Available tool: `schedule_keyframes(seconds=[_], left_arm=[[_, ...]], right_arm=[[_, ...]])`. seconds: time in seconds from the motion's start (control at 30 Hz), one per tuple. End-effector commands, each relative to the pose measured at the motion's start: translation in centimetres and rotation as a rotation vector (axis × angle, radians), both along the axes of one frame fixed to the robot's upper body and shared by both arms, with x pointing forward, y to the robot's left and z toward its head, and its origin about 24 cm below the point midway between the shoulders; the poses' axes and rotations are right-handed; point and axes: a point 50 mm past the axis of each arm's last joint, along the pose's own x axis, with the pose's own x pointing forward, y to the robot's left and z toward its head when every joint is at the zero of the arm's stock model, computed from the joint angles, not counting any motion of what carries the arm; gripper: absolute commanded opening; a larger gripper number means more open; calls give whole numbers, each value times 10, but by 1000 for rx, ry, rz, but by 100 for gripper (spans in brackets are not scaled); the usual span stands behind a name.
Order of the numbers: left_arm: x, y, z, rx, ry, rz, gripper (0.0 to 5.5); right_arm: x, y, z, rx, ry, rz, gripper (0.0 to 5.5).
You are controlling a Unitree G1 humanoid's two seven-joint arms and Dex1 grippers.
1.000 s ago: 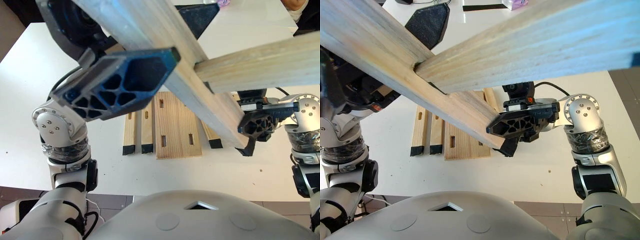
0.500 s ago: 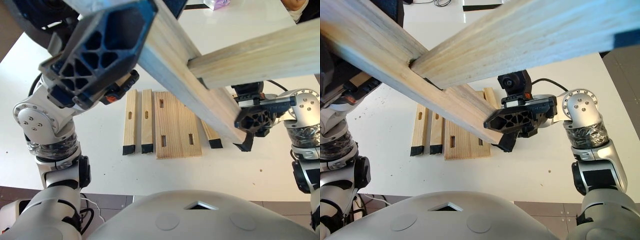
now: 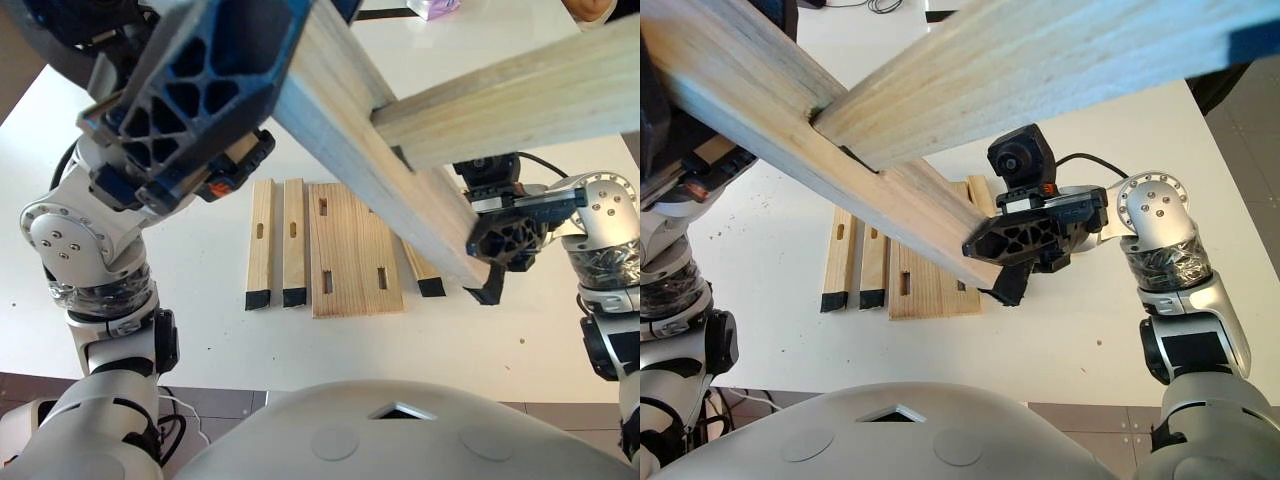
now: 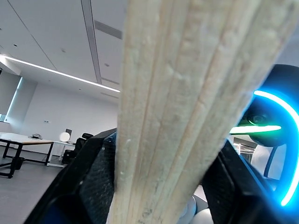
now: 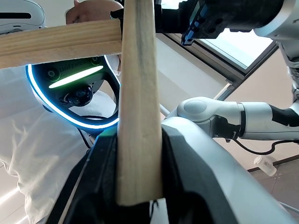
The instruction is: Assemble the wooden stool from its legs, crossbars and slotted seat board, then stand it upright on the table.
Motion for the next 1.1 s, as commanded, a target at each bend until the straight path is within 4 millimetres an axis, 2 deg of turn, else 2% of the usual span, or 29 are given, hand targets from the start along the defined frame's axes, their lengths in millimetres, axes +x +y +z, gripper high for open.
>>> schedule_keyframes(seconds=[0.03,0.13,0.3,0.4,0.53,0.63,0.7,0.77,0.83,0.9,1.0,1.1], left_arm=[[-3,-1,6,22,-21,10,232],[-1,1,9,15,-18,46,217],[3,9,15,10,-17,113,217],[9,16,17,28,-7,187,217],[46,16,-24,129,54,475,217],[61,26,-32,199,46,650,217],[65,32,-33,235,24,715,217],[68,38,-31,261,10,766,217],[68,42,-28,286,-1,798,217],[67,42,-25,301,-6,825,217],[61,34,-25,355,-39,818,217],[49,27,-29,430,-86,776,217]], right_arm=[[6,7,-5,-85,-35,-153,184],[12,6,-10,-147,-16,-202,225],[22,-10,-13,-199,7,-331,225],[26,-21,-13,-280,-16,-503,225],[43,-47,-19,-439,-50,-807,225],[47,-62,-26,-522,-81,-961,225],[43,-71,-36,-603,-126,-1028,225],[34,-75,-47,-711,-248,-1055,225],[23,-74,-59,-828,-461,-1042,225],[14,-71,-67,-870,-618,-1014,225],[9,-74,-68,-867,-703,-1037,225],[11,-88,-70,-899,-738,-1118,225]])
